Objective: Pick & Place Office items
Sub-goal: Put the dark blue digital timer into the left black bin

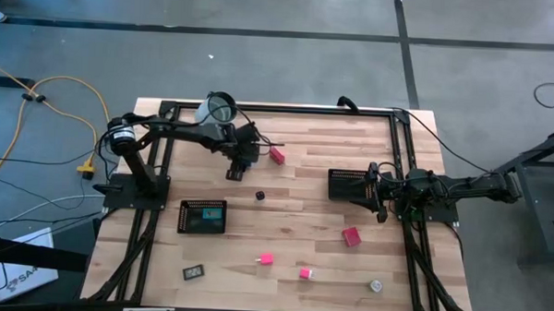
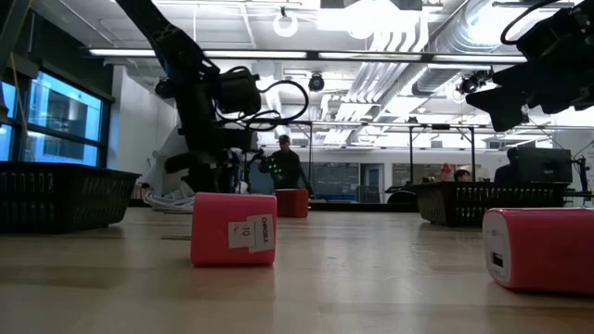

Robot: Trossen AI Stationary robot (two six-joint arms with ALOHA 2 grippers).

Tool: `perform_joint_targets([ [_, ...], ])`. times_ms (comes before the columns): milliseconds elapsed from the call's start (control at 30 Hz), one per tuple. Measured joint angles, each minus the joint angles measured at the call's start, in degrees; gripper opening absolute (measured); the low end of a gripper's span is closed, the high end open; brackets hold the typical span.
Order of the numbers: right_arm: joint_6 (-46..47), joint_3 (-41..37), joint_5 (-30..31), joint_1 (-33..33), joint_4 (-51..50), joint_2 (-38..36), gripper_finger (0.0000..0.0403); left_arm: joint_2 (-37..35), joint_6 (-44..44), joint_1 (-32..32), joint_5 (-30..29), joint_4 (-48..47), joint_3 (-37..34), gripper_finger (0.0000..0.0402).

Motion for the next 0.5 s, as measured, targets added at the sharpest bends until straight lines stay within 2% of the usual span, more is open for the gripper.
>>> perform_joint_targets([
  [300,0.0,0.0,0.0,0.0,0.0,0.0,0.0223,0.0,-0.4,0.8,0.8,-0.2,0.0,0.0198],
  [500,0.0,0.0,0.0,0.0,0.0,0.0,0.0223,0.0,-0.5,0.8,0.8,-0.2,0.0,0.0166],
])
